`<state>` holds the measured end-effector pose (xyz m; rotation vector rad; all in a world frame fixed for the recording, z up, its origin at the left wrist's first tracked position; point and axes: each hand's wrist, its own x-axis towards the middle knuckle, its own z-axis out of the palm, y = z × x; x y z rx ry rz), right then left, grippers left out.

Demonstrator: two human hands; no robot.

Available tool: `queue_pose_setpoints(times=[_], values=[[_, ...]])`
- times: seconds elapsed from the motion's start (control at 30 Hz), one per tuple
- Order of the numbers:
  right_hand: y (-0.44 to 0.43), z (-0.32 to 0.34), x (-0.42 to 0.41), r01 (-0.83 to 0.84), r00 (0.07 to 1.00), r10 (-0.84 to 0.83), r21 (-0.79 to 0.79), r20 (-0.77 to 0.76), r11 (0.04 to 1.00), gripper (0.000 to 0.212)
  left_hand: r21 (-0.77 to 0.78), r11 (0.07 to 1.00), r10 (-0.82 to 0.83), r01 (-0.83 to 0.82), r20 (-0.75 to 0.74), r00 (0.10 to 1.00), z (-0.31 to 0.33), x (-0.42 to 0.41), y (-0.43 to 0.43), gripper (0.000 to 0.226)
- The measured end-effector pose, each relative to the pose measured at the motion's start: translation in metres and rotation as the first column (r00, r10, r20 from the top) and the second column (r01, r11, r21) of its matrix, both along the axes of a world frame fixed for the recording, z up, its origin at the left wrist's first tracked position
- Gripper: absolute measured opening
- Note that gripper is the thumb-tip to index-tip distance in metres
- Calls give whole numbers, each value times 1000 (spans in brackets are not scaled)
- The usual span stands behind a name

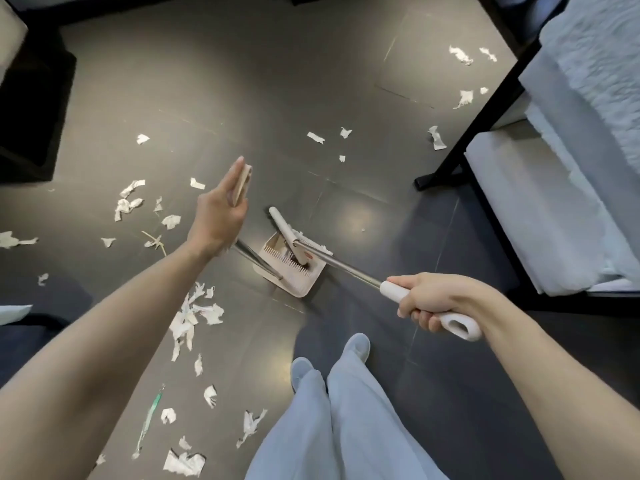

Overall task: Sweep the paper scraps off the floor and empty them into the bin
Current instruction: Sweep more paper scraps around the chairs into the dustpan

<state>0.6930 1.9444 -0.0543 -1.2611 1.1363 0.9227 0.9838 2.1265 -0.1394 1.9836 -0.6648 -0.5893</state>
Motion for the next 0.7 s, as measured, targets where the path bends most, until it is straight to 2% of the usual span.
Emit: queue_pose_setpoints(times=[0.23,0.4,0.5,0.57,0.63,0.7], values=[[6,20,-22,119,992,-113,-105,58,987,71,-3,1000,-5,5,-46,999,8,-10,17,68],[0,20,-36,185,982,-172,-217,80,958,66,33,999,-40,38,49,998,20,-33,30,66],[-1,9,-36,128,992,-120,-307,44,943,50,104,993,-69,56,123,990,24,-45,36,64],[-3,-7,-33,21,999,-29,-389,-14,921,47,146,988,-72,51,140,988,25,-49,38,65],[-2,-23,-30,-79,995,45,-456,-86,886,44,135,991,-46,24,159,986,25,-52,39,64],[5,-39,-25,-122,990,76,-450,-119,885,41,126,992,-16,-6,168,986,23,-54,40,64]])
